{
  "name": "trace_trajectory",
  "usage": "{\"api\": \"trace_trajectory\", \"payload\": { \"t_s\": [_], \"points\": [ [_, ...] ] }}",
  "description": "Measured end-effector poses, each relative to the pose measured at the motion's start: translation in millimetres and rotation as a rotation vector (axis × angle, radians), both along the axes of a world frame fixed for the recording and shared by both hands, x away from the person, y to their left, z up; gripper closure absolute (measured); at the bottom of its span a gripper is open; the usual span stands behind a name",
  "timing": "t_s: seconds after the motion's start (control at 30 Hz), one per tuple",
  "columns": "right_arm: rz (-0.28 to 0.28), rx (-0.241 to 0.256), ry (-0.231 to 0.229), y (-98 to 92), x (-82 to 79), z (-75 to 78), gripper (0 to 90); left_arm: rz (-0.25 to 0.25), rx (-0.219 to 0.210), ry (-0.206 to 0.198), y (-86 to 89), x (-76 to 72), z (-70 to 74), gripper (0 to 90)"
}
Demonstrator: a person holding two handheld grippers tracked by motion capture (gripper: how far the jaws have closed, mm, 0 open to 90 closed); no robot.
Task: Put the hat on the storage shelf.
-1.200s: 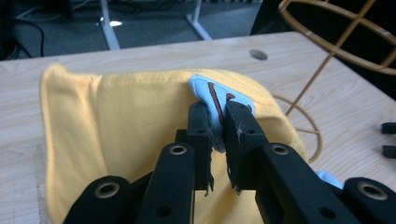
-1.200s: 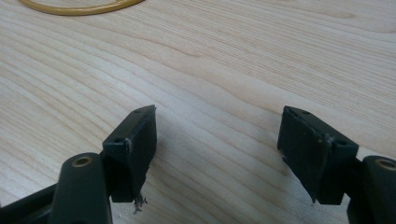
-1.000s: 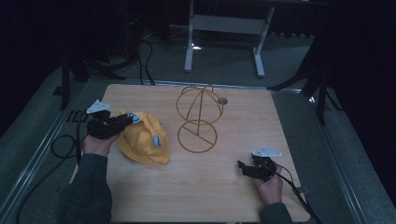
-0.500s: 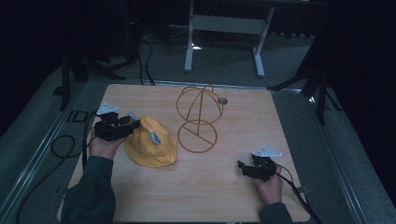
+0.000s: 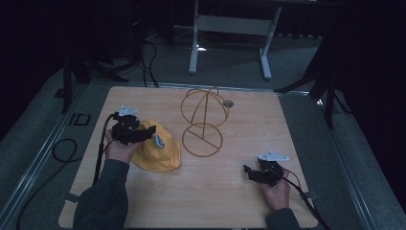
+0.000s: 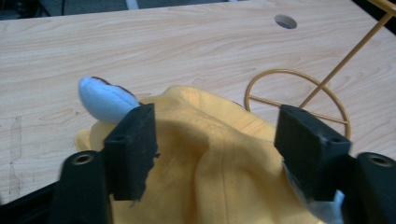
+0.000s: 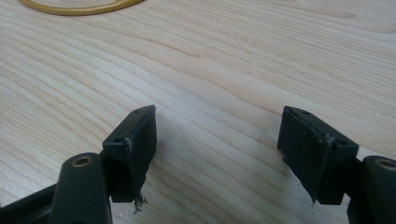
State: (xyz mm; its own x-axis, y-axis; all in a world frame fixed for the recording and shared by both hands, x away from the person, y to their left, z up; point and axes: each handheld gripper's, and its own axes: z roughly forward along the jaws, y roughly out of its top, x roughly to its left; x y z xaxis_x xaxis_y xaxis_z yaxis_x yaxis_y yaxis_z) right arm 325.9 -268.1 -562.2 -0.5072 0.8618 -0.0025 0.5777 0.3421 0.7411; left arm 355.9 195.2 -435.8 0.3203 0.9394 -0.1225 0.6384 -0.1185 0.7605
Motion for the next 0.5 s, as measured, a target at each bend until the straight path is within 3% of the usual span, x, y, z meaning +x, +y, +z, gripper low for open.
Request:
{"api": "trace_trajectory", "payload": {
  "t_s": [0.27, 0.3, 0.5],
  "points": [
    [0.001, -0.001, 0.000, 0.0, 0.0, 0.0, 27.9, 0.045, 0.017, 0.066, -9.2, 5.4, -8.6, 25.7],
    [0.001, 0.000, 0.001, 0.1, 0.0, 0.0, 27.9, 0.045, 0.013, 0.074, -9.0, 5.6, -8.5, 31.5],
    [0.001, 0.000, 0.001, 0.1, 0.0, 0.0, 27.9, 0.024, 0.044, 0.114, -10.8, 6.9, -12.3, 46.1]
  ]
}}
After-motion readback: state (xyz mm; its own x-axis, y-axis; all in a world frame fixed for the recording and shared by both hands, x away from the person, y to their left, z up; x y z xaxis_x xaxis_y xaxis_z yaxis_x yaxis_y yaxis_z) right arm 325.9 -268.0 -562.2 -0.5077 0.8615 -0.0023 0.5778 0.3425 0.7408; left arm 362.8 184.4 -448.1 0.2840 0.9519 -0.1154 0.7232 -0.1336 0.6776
